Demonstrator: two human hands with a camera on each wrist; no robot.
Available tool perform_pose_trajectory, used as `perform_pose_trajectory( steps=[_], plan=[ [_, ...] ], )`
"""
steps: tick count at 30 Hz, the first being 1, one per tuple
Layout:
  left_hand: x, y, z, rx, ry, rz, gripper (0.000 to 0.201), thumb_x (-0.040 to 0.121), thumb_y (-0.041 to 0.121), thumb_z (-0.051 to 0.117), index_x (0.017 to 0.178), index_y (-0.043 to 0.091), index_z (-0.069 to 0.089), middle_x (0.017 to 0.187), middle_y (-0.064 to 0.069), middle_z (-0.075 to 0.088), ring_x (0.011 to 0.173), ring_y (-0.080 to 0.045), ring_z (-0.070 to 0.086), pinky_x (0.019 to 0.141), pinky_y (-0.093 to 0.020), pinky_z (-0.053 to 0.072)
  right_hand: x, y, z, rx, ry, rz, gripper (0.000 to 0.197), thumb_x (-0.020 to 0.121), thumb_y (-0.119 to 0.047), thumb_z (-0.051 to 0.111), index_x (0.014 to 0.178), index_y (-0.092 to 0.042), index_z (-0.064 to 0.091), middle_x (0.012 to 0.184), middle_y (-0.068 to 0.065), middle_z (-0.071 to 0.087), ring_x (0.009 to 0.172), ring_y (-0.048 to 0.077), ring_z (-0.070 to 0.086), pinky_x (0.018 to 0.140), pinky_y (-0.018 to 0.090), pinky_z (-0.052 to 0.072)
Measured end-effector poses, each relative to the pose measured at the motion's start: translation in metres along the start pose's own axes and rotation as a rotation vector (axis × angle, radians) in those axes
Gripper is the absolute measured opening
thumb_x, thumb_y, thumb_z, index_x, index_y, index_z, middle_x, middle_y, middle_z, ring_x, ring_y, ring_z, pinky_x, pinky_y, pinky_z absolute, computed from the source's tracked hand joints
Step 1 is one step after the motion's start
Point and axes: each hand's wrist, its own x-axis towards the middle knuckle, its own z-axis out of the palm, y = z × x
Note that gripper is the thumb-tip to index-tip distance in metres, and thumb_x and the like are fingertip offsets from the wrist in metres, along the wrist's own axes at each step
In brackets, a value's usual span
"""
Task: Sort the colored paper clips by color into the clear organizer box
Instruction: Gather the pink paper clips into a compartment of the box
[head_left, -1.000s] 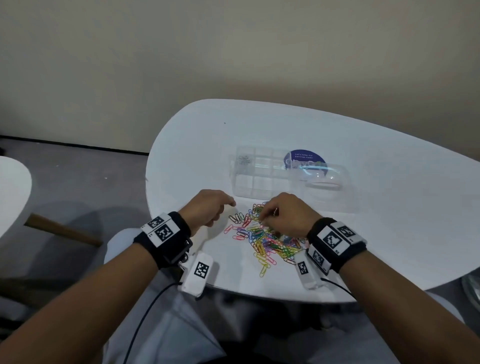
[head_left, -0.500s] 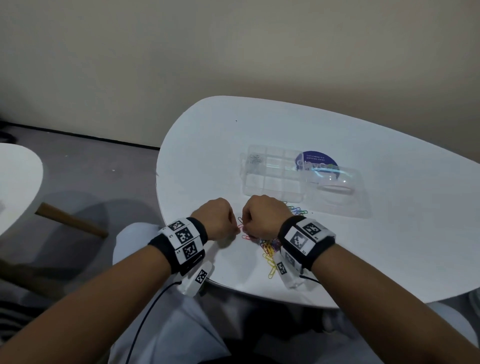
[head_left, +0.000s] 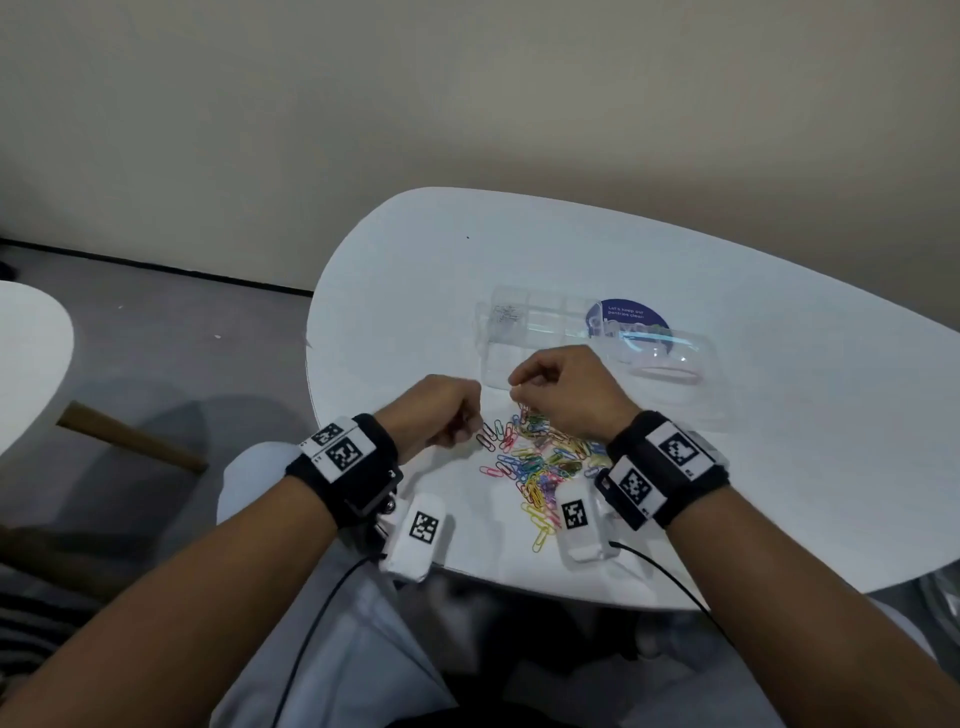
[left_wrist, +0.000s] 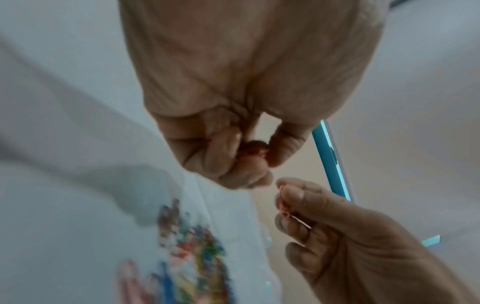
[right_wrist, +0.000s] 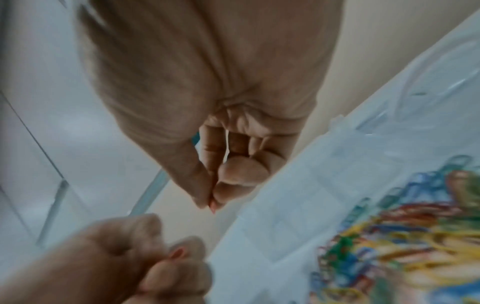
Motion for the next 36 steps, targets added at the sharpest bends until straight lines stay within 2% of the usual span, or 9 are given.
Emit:
perform_pose_trajectory(
  steps=[3,8,11,13,16,21,26,31,36],
  plan=[
    [0.0,0.014,0.008,-0.369,-0.005,-0.034,0.014,0.076,0.0,0.039,0.067,0.008,0.046,0.059,-0.01,0.054,0.045,-0.017,0.043,0.035,-0.019,0.028,-0.008,-0.02,-0.003,0.126,0.027,-0.064,0.004,0.083,-0.005,0.072,0.087,-0.004,0.074,0.068,0.005,0.067,0.055,0.004,0.058,0.051,0.015,0.047],
    [0.0,0.021,0.025,-0.502,-0.12,-0.06,0.03,0.083,0.001,0.03,0.087,0.0,0.059,0.059,-0.008,0.049,0.045,-0.013,0.048,0.036,-0.016,0.033,-0.014,-0.034,0.008,0.169,0.044,-0.156,0.005,0.085,-0.009,0.072,0.083,-0.006,0.076,0.075,0.009,0.074,0.061,0.02,0.067,0.06,0.023,0.056],
    [-0.001,0.013,0.023,-0.523,-0.085,-0.154,0.011,0.081,0.011,0.039,0.079,0.009,0.05,0.058,-0.004,0.043,0.043,-0.013,0.037,0.035,-0.017,0.024,-0.009,-0.016,0.005,0.024,0.101,-0.177,0.009,0.085,-0.017,0.072,0.081,-0.013,0.078,0.073,-0.005,0.073,0.057,0.0,0.061,0.058,0.013,0.048],
    [-0.004,0.003,0.015,-0.342,-0.012,-0.165,0.02,0.083,0.018,0.05,0.066,0.017,0.04,0.052,0.002,0.034,0.04,-0.011,0.026,0.035,-0.017,0.016,-0.006,0.0,0.003,-0.178,-0.009,-0.162,0.009,0.085,-0.021,0.071,0.084,-0.018,0.079,0.079,-0.01,0.072,0.061,-0.004,0.058,0.064,0.014,0.046],
    [-0.009,-0.016,0.003,0.249,0.092,0.028,0.037,0.08,0.027,0.074,0.056,0.017,0.048,0.046,0.007,0.037,0.039,-0.009,0.03,0.041,-0.02,0.024,-0.006,0.016,0.01,-0.523,-0.2,-0.152,0.015,0.087,-0.022,0.066,0.093,-0.027,0.079,0.095,-0.01,0.07,0.082,0.006,0.06,0.08,0.027,0.049],
    [-0.013,-0.028,0.001,0.842,-0.022,0.243,0.017,0.073,0.034,0.082,0.084,0.023,0.073,0.057,0.01,0.051,0.052,-0.003,0.044,0.054,-0.024,0.035,-0.002,0.014,0.02,-0.75,-0.28,-0.228,0.023,0.089,-0.021,0.06,0.101,-0.032,0.077,0.106,-0.011,0.066,0.099,0.016,0.061,0.078,0.03,0.047],
    [-0.007,-0.025,0.015,0.978,-0.016,0.279,0.01,0.081,0.032,0.075,0.088,0.028,0.072,0.058,0.012,0.059,0.059,0.005,0.05,0.056,-0.02,0.035,0.005,0.015,0.017,-0.836,-0.286,-0.227,0.016,0.088,-0.021,0.061,0.095,-0.025,0.074,0.099,-0.005,0.068,0.094,0.019,0.063,0.074,0.031,0.048],
    [-0.003,-0.027,0.021,1.126,-0.005,0.333,0.014,0.089,0.029,0.06,0.083,0.021,0.071,0.084,0.004,0.073,0.079,-0.018,0.064,0.07,-0.031,0.052,0.007,0.022,0.014,-0.835,-0.283,-0.208,0.011,0.09,-0.022,0.056,0.088,-0.019,0.067,0.095,-0.005,0.063,0.087,0.019,0.059,0.076,0.034,0.05],
    [-0.006,-0.031,0.017,1.158,-0.021,0.39,0.022,0.094,0.028,0.048,0.092,0.014,0.065,0.092,-0.003,0.07,0.083,-0.023,0.061,0.073,-0.033,0.049,0.009,0.033,-0.003,-0.433,-0.189,-0.086,0.005,0.086,-0.014,0.063,0.083,-0.016,0.067,0.081,-0.007,0.064,0.077,0.012,0.062,0.071,0.031,0.052]
  ],
)
